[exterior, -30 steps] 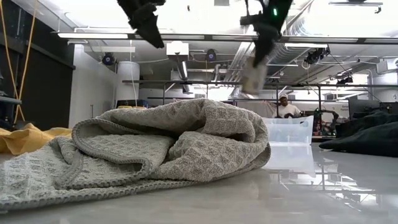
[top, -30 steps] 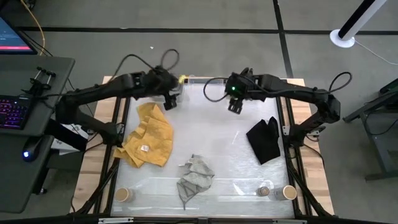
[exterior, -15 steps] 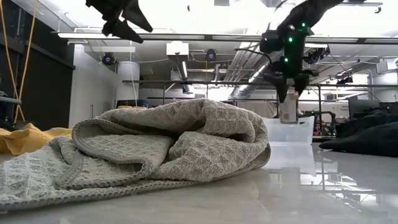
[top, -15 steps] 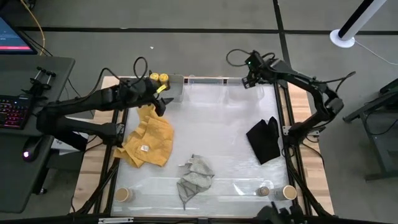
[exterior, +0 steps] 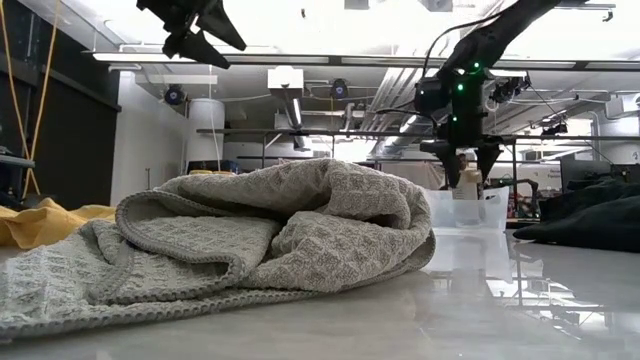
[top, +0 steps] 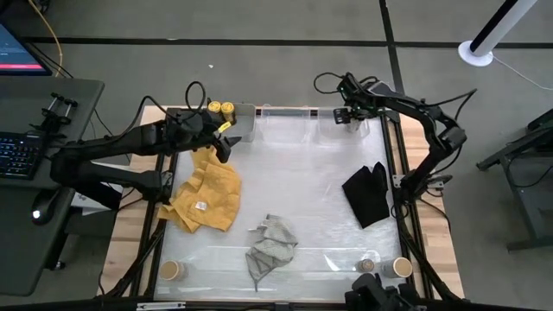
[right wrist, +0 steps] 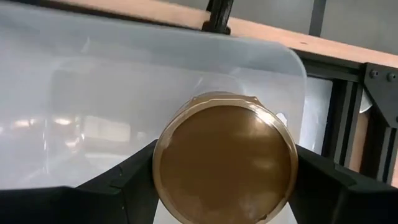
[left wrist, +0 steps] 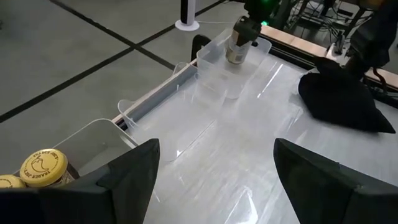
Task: Sort spices by type
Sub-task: Put the top left gold seasoning bottle into the right transparent bin
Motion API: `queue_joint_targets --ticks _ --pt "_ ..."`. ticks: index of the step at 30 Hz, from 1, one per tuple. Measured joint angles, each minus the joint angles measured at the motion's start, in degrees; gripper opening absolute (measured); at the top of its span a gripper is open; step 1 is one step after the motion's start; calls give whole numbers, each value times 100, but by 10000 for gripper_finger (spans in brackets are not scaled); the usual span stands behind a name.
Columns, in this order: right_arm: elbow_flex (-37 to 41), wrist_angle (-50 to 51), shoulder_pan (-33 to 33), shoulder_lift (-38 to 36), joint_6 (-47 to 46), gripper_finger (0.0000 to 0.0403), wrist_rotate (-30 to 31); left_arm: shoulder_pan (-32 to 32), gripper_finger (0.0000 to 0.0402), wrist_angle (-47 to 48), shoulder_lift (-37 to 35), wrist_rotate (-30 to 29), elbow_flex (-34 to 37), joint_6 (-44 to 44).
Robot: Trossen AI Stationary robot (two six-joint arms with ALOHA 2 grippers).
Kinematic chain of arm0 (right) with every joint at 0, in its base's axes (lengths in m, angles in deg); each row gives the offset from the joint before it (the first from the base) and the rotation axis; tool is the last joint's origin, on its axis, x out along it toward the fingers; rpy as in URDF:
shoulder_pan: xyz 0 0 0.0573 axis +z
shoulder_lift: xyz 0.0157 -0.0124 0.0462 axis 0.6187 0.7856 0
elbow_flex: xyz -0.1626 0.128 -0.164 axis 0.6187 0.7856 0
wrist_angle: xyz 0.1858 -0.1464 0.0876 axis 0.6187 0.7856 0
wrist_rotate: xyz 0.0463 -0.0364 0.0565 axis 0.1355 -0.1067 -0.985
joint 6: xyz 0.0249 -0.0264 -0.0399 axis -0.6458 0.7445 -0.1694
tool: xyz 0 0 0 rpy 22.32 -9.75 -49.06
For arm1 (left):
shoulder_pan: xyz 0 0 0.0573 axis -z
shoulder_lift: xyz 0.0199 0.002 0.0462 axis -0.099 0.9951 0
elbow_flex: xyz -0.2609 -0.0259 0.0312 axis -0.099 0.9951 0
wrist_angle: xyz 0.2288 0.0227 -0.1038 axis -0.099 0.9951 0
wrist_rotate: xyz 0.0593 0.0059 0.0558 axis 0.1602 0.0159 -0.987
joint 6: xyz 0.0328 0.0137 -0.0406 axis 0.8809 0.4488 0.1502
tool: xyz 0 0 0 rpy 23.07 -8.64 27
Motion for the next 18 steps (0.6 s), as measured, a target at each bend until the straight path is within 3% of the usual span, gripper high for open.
queue_joint_targets --ticks 6,12,18 --pt "-4 -425 -3 42 -86 269 16 0 301 33 0 2 0 0" --pt "-4 -401 -3 40 -86 330 119 0 301 58 0 42 0 0" --pt "-4 -386 -3 40 -189 342 127 0 301 136 0 43 0 0"
